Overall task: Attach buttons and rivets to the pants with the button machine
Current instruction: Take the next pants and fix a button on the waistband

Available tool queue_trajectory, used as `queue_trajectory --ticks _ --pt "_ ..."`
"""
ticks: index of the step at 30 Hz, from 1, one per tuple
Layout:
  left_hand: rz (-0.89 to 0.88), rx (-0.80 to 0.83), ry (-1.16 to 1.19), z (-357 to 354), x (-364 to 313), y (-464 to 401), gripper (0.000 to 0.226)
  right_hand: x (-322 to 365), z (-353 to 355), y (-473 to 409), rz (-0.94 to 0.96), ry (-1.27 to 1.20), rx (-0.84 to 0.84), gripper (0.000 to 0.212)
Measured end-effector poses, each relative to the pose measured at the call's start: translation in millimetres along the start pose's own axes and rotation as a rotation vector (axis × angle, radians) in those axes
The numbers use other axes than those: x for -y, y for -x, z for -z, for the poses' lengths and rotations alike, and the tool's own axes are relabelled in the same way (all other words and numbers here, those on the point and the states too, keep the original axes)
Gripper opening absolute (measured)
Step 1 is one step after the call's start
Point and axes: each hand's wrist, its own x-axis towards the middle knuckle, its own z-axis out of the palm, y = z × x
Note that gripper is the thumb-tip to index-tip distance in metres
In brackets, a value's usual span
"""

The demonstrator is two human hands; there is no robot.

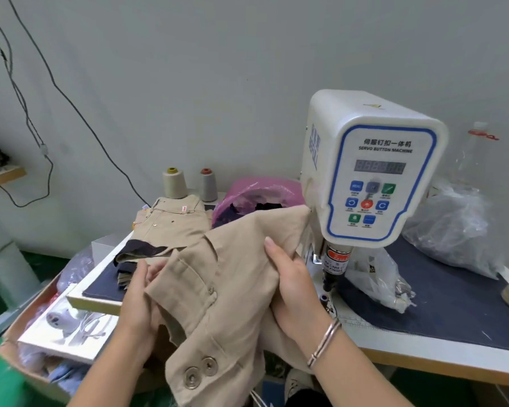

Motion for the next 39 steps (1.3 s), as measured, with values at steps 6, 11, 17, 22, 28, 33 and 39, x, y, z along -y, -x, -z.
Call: queue_trajectory --ticks 6,11,17,22,28,33,39 --pt "0.189 -0.021 -0.214 35.9 31.8 12.3 0.078 -2.5 -7.4 -8.4 0.011 -0.062 0.021 0.034" --pt "0.403 0.267 -0.004 18.5 32.1 24.2 0.072 -5.0 -3.0 -5.3 0.002 -0.027 0.083 0.035" --pt "-0.191 0.101 -0.053 6.9 -18.2 -0.4 0.023 -19.1 21.4 4.4 0.093 0.301 0.134 0.038" --pt "-0.474 0.083 -0.507 -9.1 -60.2 -81.2 0.033 -35.4 41.7 -3.7 0.234 0.754 0.036 0.044" --pt "-0.306 -0.109 -1.095 6.4 -24.3 -157.5 0.029 -66.5 74.2 -18.7 0.26 1.469 0.05 0.074" --pt "-0.304 -0.389 -1.236 9.3 7.7 -157.8 0.043 -89.2 87.1 -40.4 0.294 1.688 0.138 0.059" --pt "-0.847 -0.351 -1.362 -16.1 24.7 -122.2 0.05 -61.4 83.6 -93.1 0.357 1.518 -0.138 0.047"
